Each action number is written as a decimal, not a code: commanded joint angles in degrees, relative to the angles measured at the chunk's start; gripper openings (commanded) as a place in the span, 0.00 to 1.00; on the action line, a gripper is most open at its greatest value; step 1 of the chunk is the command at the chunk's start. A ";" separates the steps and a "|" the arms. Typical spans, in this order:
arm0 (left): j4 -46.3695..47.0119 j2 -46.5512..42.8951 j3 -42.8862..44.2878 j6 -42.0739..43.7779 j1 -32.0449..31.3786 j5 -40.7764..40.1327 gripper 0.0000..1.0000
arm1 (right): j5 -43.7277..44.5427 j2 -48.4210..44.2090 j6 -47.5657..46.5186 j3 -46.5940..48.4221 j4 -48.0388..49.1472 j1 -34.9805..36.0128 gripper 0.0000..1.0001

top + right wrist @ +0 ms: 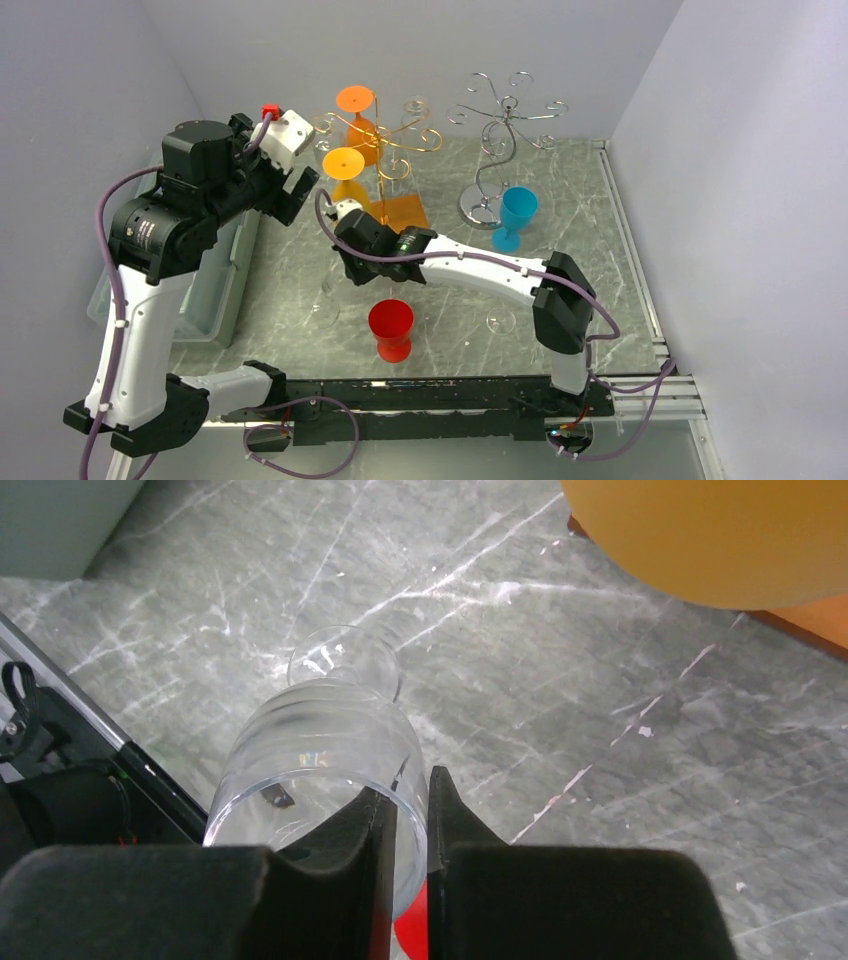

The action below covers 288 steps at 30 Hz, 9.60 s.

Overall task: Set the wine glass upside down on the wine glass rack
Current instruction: Pick up the wine glass at the center of the board, then turn the wine glass upside down at the wine rack.

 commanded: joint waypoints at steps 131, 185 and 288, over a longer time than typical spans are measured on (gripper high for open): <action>17.68 2.58 3.88 6.56 0.02 30.02 0.99 | -15.52 -43.41 -13.97 -31.87 30.80 -20.74 0.43; 15.88 -2.28 -5.38 5.72 0.02 25.86 0.99 | -34.65 -20.24 -12.47 -30.18 55.55 -28.33 0.36; 18.87 7.75 -4.32 6.37 -0.11 16.05 1.00 | -38.14 -15.74 -11.71 -48.60 97.92 -29.20 0.29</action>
